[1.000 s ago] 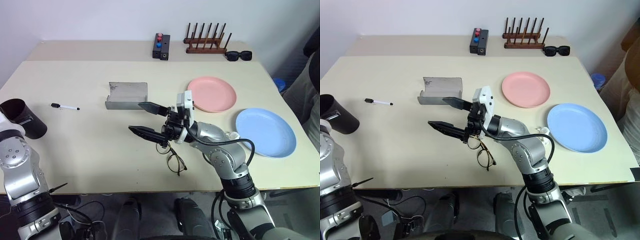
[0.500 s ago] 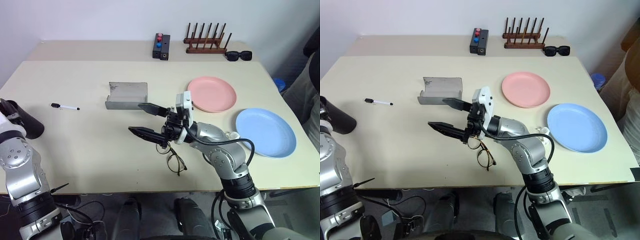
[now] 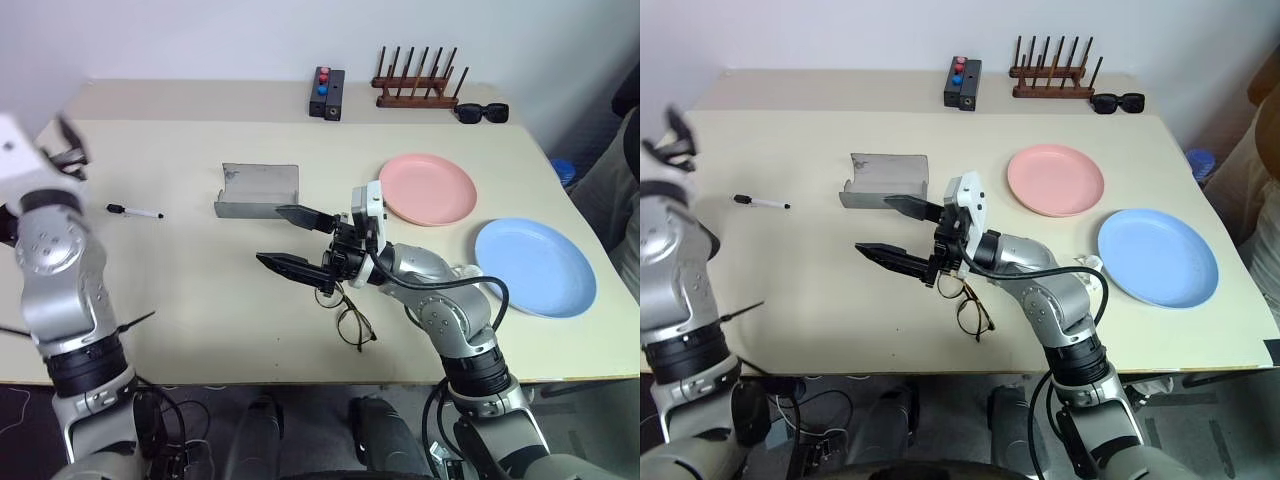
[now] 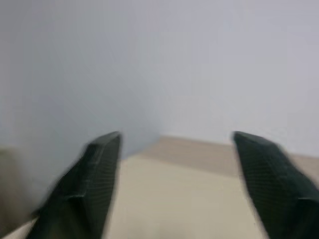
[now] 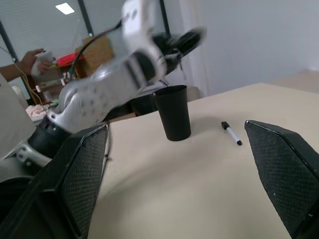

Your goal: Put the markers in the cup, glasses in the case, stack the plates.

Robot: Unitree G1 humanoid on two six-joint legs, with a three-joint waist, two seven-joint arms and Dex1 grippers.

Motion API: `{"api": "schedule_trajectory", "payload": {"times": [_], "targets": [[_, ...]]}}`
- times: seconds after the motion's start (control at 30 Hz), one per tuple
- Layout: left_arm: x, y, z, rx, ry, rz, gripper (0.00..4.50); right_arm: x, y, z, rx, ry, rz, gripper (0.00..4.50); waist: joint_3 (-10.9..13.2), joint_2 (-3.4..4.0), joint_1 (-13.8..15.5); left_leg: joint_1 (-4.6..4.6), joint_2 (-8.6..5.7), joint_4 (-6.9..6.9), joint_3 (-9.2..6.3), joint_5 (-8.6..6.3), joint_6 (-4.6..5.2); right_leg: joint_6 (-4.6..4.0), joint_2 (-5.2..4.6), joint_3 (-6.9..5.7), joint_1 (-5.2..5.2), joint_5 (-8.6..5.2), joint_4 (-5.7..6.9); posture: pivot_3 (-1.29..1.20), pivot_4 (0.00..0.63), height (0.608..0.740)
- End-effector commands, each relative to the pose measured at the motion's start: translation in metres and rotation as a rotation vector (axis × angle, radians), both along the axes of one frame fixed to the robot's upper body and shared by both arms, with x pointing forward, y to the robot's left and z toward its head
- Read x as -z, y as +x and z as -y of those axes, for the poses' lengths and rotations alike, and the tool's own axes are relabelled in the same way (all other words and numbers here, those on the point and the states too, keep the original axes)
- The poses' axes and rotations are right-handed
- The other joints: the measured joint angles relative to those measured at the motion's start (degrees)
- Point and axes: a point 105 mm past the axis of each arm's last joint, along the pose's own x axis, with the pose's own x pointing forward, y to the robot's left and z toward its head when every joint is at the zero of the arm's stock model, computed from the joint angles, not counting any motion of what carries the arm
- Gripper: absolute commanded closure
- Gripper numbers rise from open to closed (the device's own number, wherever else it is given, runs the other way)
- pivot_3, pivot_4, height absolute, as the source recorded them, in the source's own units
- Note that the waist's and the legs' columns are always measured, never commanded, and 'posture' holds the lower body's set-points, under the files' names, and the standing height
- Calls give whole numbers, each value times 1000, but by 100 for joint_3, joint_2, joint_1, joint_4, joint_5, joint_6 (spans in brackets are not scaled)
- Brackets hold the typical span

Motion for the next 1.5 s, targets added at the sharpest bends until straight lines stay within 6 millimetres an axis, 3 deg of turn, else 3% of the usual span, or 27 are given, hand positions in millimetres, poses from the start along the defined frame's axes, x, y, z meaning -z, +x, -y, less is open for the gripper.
{"api": "schedule_trajectory", "payload": {"times": [0.03, 0.13, 0.33, 0.5, 0.8, 1.0, 1.13, 1.3, 1.4, 1.5], "targets": [[27, 23, 10, -43, -127, -215, 39, -13, 0, 1, 7, 29, 54, 0, 0, 0, -28, 1, 0, 0, -1, 0, 1, 6, 2, -1, 0, 3, 1, 0, 150, 740], [61, 40, 3, -134, -334, -390, 39, -11, 0, 2, 13, 26, 53, 0, 1, -1, -68, -1, 1, -2, -4, 0, 2, 15, 6, -1, -5, 6, 4, 0, 150, 740], [80, 55, -21, -275, -546, -455, 39, -8, 0, 2, 27, 22, 51, 0, 3, -2, -58, -2, 3, -17, -7, -2, 5, 21, 9, -1, -15, 4, 6, 0, 150, 740], [102, 68, -29, -316, -642, -561, 39, -8, -1, 3, 42, 26, 50, 0, 3, -3, -23, -4, 1, -12, -7, -1, 3, 21, 7, -4, -11, 4, 2, 0, 150, 740], [112, 82, -28, -288, -661, -623, 39, -8, -1, 4, 51, 27, 50, 0, 3, -4, -37, -4, 1, -18, -7, -1, 1, 21, 6, -7, -12, 4, 2, 0, 150, 740], [125, 80, -22, -305, -749, -689, 39, -8, 1, 4, 49, 25, 54, 0, 3, -4, -40, -4, 1, -18, -6, -1, 1, 22, 6, -8, -12, 4, 2, 0, 150, 740], [131, 75, -22, -335, -788, -714, 1769, -8, 1, 4, 48, 24, 53, 0, 3, -3, -42, -2, 1, -21, -6, -1, 1, 22, 5, -8, -12, 4, 3, 0, 150, 740], [135, 73, -24, -360, -796, -725, 4391, -7, 1, 4, 46, 24, 49, 0, 3, -3, -18, -2, 1, -20, -6, 1, -3, 22, 5, -8, -10, 4, 4, 0, 150, 740], [135, 74, -22, -347, -789, -717, 4457, -7, 1, 4, 44, 23, 48, 0, 3, -3, -16, -1, 1, -19, -6, 3, -6, 22, 4, -9, -9, 5, 4, 0, 150, 740], [119, 83, -21, -304, -644, -669, 4457, -7, 0, 4, 43, 21, 47, 0, 3, -3, -2, -1, 1, -20, -6, 3, -7, 22, 4, -10, -9, 5, 4, 0, 150, 740]]}}
